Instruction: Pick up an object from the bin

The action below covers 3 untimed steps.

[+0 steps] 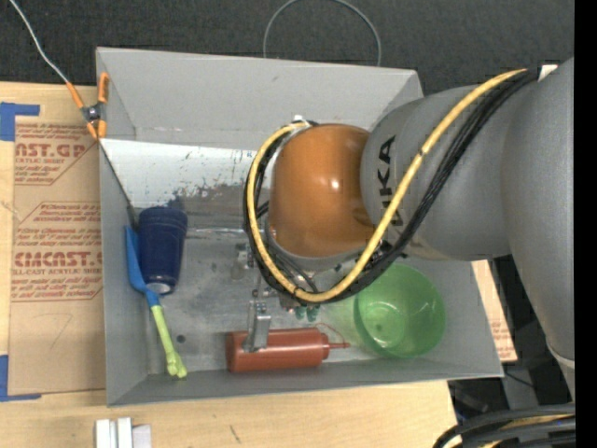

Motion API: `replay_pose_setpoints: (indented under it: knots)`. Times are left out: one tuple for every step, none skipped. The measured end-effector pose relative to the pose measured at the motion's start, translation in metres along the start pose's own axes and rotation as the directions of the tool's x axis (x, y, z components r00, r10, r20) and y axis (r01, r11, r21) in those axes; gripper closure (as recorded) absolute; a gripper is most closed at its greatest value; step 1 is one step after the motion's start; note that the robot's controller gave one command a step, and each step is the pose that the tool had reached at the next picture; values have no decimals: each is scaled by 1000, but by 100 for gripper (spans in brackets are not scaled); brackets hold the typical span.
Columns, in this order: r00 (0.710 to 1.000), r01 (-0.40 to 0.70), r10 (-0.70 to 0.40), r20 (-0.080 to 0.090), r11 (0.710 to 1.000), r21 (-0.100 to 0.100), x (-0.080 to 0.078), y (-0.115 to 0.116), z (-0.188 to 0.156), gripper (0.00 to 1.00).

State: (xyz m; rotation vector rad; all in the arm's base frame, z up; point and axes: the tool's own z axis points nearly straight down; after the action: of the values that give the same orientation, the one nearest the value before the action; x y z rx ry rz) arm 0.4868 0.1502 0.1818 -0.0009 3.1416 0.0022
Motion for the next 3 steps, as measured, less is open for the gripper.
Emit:
replay_pose_setpoints:
  knots:
    - [1000,0,0,0,1000,0,0,0,0,0]
    - [990,138,-138,3,990,0,4,-13,82,0]
    - [992,130,-130,0,991,-1,5,-36,112,100]
